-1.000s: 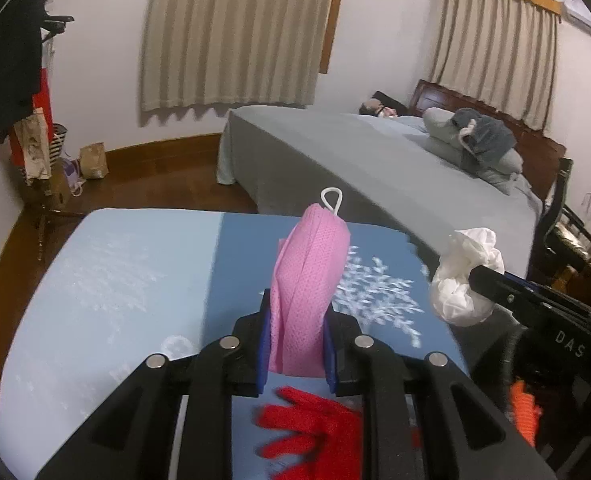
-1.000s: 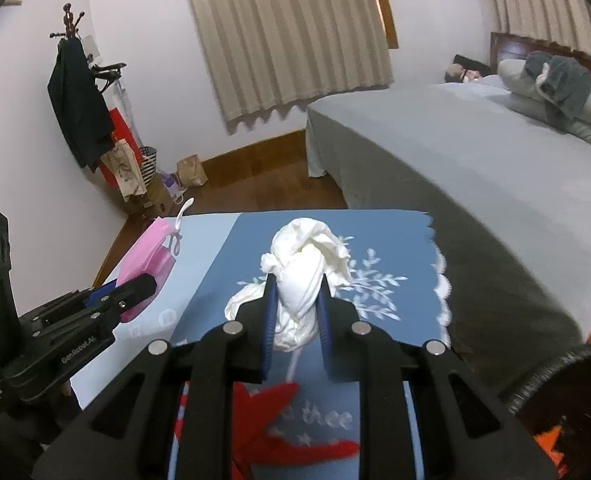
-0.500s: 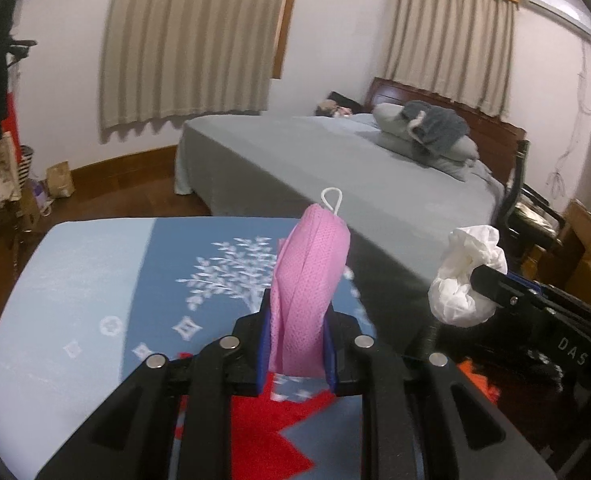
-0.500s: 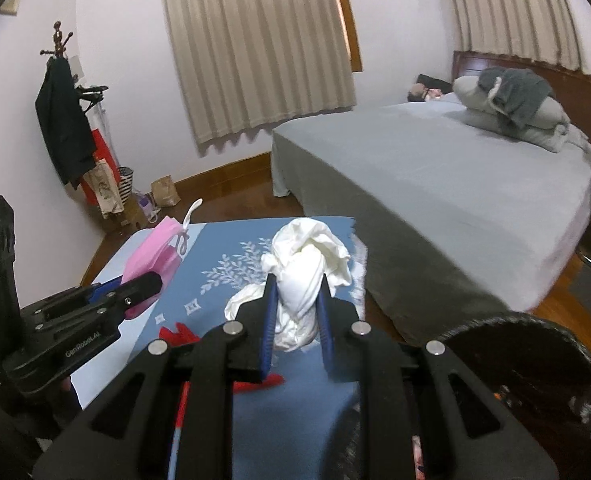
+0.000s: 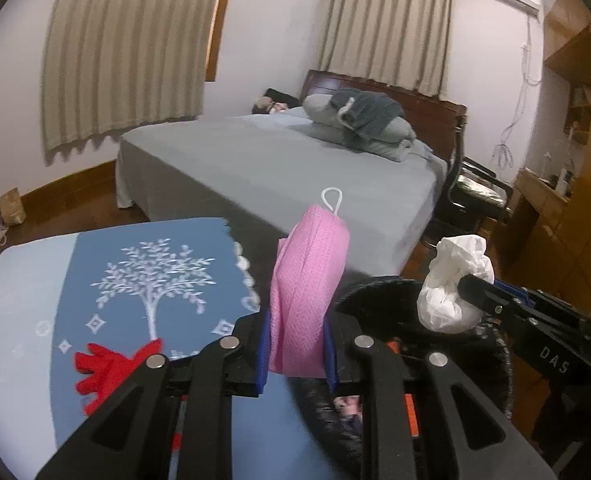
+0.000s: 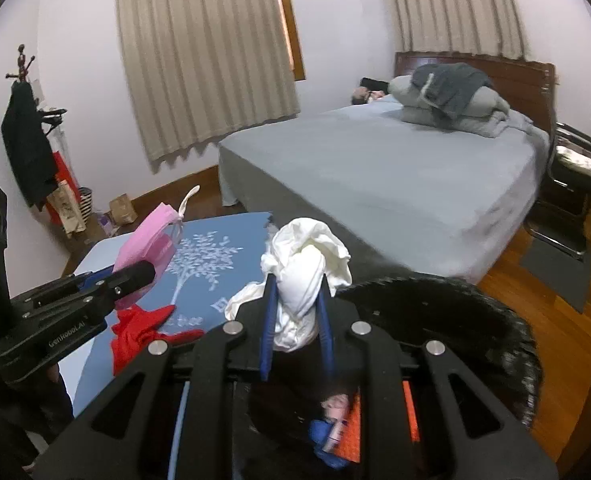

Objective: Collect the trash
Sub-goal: 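Carry the mask and tissue over the bin and lower them inside, then move the left gripper to the red cloth on the table, then grasp the red cloth with the left gripper and lift it, then grasp the red glove with the right gripper while the left gripper holds the cloth, then carry the cloth and glove over the bin and open both grippers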

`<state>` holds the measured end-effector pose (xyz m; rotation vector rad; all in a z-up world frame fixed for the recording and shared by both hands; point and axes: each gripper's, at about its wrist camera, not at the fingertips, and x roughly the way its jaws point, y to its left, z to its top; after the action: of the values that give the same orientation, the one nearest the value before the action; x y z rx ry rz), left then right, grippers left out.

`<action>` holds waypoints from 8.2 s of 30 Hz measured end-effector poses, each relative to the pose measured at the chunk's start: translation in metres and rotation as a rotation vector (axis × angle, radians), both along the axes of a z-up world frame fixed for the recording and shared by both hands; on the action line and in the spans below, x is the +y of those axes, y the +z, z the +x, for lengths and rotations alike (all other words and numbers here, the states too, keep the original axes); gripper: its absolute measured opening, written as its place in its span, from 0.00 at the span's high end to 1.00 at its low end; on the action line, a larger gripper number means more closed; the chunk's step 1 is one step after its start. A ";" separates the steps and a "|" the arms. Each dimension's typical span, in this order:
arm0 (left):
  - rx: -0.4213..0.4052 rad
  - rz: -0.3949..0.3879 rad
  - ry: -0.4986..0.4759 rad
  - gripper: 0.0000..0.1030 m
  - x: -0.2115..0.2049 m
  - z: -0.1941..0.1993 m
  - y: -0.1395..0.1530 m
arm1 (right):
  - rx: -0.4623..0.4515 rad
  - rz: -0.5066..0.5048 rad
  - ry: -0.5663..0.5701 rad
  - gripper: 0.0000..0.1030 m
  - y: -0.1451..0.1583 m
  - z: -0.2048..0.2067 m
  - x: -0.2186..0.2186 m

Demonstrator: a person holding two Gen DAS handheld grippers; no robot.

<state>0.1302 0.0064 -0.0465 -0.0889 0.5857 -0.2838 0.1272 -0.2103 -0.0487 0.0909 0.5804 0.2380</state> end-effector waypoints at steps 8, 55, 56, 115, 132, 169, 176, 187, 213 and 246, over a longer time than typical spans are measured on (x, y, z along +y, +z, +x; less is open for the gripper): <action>-0.008 0.008 -0.094 0.79 -0.051 -0.012 0.000 | -0.008 -0.001 -0.091 0.82 -0.003 -0.028 -0.048; -0.025 0.032 -0.052 0.08 -0.041 -0.014 0.001 | 0.008 0.027 -0.240 0.07 -0.030 -0.059 -0.102; -0.028 0.038 -0.037 0.08 -0.035 -0.016 0.001 | 0.009 0.030 -0.232 0.07 -0.029 -0.057 -0.097; 0.160 -0.024 0.312 0.90 0.168 -0.015 -0.091 | 0.038 -0.028 0.153 0.07 -0.072 0.020 0.110; 0.191 0.033 0.480 0.90 0.241 -0.029 -0.104 | 0.092 -0.022 0.286 0.07 -0.083 0.036 0.186; 0.273 0.015 0.506 0.37 0.271 0.008 -0.137 | 0.212 -0.081 0.339 0.07 -0.126 0.056 0.234; 0.276 0.000 0.498 0.37 0.276 0.010 -0.141 | 0.258 -0.105 0.383 0.07 -0.136 0.056 0.256; 0.288 0.017 0.482 0.47 0.276 0.011 -0.141 | 0.281 -0.141 0.398 0.74 -0.141 0.056 0.259; 0.220 -0.039 0.356 0.91 0.227 0.000 -0.104 | 0.227 -0.031 0.366 0.87 -0.091 0.041 0.208; 0.030 -0.033 0.212 0.91 0.144 -0.016 -0.009 | 0.031 0.049 0.283 0.88 -0.003 0.013 0.135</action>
<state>0.1137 0.1507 -0.0556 -0.1861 0.5963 -0.0860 0.1399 -0.0754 -0.0516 0.0596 0.6182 0.5269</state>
